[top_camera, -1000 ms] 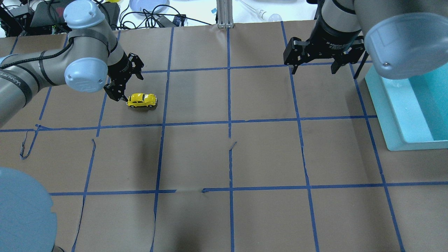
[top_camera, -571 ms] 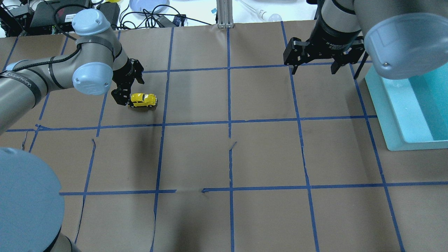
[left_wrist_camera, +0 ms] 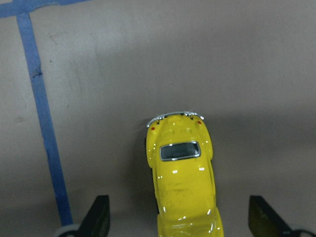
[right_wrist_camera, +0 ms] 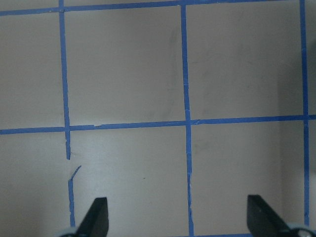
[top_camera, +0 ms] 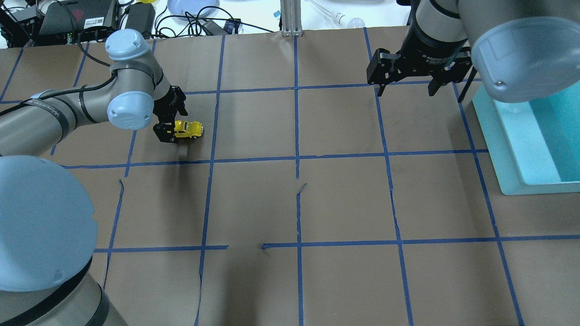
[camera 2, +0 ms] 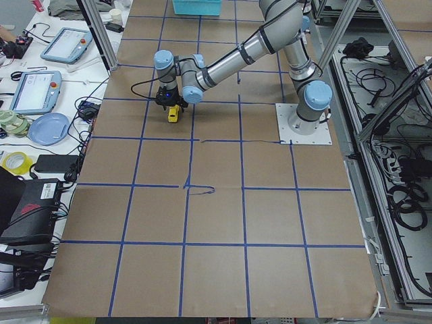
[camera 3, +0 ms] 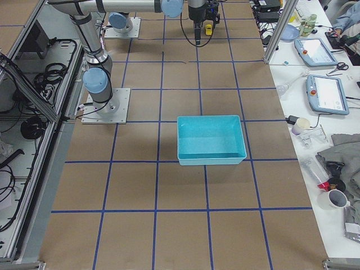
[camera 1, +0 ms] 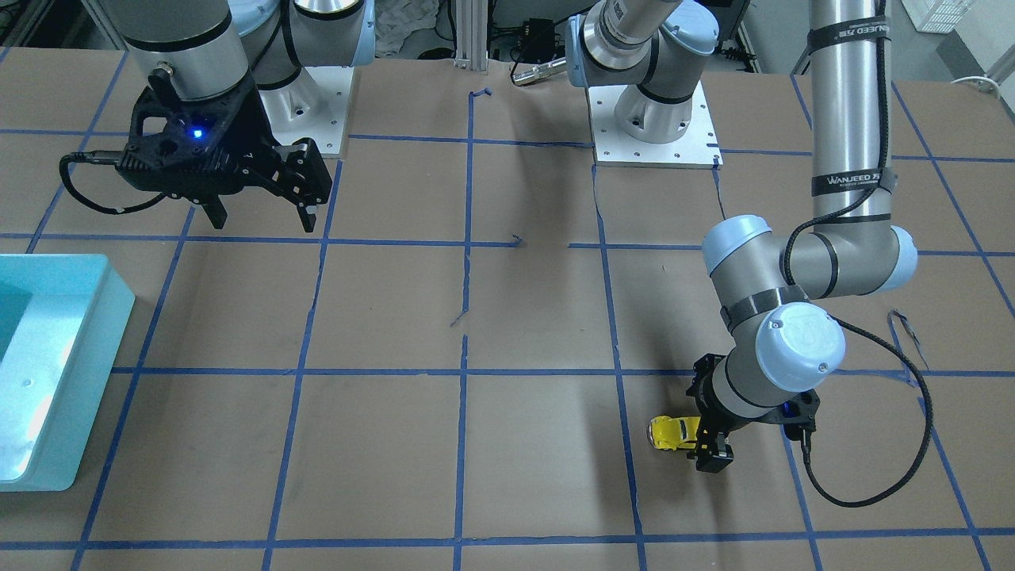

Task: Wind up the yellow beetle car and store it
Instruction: 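Press the car down and slide it toward the right arm, then slide the pressed car back toward its starting spot with the left gripper, then open the left gripper to release the car and raise the left arm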

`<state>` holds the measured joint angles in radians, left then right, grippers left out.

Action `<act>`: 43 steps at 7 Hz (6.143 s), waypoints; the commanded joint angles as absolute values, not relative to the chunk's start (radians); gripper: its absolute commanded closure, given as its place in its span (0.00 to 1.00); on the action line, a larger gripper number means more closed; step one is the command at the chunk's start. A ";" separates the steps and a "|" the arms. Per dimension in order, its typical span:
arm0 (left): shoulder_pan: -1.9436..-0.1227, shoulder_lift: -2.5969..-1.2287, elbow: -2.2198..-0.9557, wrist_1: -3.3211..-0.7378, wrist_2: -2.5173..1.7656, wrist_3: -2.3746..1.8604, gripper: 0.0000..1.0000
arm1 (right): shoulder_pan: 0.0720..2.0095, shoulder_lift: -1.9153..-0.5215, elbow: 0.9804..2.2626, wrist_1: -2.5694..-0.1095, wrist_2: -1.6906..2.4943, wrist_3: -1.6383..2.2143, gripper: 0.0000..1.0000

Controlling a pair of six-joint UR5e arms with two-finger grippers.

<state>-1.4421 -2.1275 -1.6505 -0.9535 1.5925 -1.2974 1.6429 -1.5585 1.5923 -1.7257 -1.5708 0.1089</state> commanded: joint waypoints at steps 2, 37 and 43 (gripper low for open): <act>-1.439 -2.134 -1.648 -0.953 1.592 -1.278 0.97 | 1.643 -1.559 1.592 -1.726 -1.571 0.109 0.00; -1.318 -2.157 -1.634 -0.968 1.393 -1.241 0.83 | 1.643 -1.559 1.592 -1.726 -1.571 0.109 0.00; -1.322 -2.088 -1.620 -0.966 1.433 -1.234 0.00 | 1.641 -1.559 1.592 -1.726 -1.571 0.109 0.00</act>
